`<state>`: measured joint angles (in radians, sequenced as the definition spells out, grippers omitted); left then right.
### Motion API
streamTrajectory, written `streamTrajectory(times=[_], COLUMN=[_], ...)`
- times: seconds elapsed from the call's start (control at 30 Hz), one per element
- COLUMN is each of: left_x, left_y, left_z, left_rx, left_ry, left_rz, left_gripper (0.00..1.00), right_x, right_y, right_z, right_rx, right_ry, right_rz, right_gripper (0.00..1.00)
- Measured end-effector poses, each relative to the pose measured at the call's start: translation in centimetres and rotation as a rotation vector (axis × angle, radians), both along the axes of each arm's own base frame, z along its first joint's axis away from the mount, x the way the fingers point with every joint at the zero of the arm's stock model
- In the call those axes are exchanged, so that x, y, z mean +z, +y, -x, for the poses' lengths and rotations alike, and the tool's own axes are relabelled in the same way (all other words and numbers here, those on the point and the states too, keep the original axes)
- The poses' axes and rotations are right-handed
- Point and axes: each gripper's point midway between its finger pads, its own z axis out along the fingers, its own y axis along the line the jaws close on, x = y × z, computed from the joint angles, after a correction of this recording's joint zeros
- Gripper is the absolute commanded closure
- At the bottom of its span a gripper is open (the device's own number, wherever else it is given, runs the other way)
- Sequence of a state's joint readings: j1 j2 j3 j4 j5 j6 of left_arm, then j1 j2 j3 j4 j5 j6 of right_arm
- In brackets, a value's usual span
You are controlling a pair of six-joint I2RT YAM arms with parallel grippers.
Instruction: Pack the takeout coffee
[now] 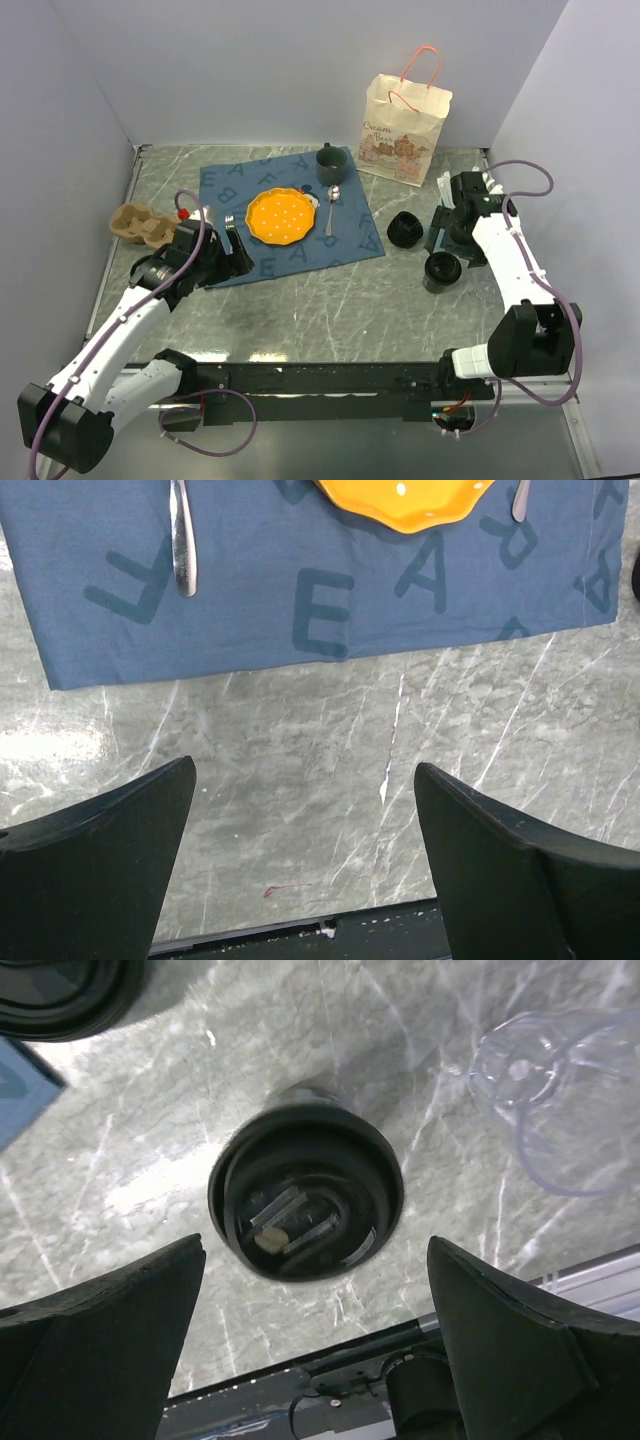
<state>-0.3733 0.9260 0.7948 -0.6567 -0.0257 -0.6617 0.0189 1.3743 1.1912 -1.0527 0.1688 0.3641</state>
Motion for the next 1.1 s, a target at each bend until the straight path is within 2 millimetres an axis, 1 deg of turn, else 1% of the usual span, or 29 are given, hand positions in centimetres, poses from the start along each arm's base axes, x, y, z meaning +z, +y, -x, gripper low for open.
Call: streamTrajectory(times=[0.1, 0.17, 0.23, 0.3, 0.37, 0.4, 0.5, 0.57, 0.7, 0.8, 0.97, 1.03, 1.1], left_x=[0.1, 0.9, 2.5, 4.9, 7.1, 8.1, 10.1, 11.2, 13.2, 14.4, 14.6, 14.6, 14.5], left_y=[0.2, 0.2, 0.0, -0.4, -0.7, -0.9, -1.1, -1.3, -1.6, -1.5, -0.6, 0.1, 1.0], left_z=[0.1, 0.1, -0.3, -1.1, -1.8, -2.1, -2.5, -2.5, -2.6, -3.2, -4.3, -4.8, -5.3], left_rx=[0.005, 0.006, 0.007, 0.008, 0.007, 0.007, 0.012, 0.009, 0.006, 0.018, 0.075, 0.109, 0.153], left_ry=[0.006, 0.007, -0.005, -0.038, -0.071, -0.085, -0.122, -0.140, -0.146, -0.145, -0.124, -0.113, -0.108], left_rz=[-0.008, -0.009, -0.003, 0.015, 0.034, 0.045, 0.067, 0.085, 0.100, 0.092, 0.032, -0.006, -0.049], left_gripper=[0.03, 0.04, 0.03, 0.03, 0.03, 0.03, 0.03, 0.01, 0.01, 0.06, 0.11, 0.12, 0.16], right_x=[1.8, 3.6, 5.9, 8.1, 10.0, 10.8, 12.4, 13.2, 14.2, 14.4, 13.2, 12.9, 12.9], right_y=[0.1, 0.5, 1.8, 3.4, 5.1, 5.9, 7.7, 8.4, 9.7, 10.9, 12.0, 12.3, 12.5], right_z=[0.1, -0.1, -0.5, -0.6, -0.3, -0.1, 0.7, 1.4, 2.3, 3.0, 3.9, 4.1, 4.1], right_rx=[0.019, 0.045, 0.104, 0.173, 0.259, 0.294, 0.385, 0.428, 0.492, 0.542, 0.575, 0.580, 0.585], right_ry=[-0.019, -0.054, -0.117, -0.182, -0.239, -0.265, -0.318, -0.348, -0.403, -0.425, -0.400, -0.387, -0.382], right_rz=[0.007, 0.018, 0.011, -0.011, -0.036, -0.047, -0.090, -0.127, -0.195, -0.259, -0.327, -0.344, -0.356], right_gripper=[0.00, 0.00, 0.00, 0.00, 0.00, 0.00, 0.00, 0.00, 0.00, 0.00, 0.02, 0.04, 0.05])
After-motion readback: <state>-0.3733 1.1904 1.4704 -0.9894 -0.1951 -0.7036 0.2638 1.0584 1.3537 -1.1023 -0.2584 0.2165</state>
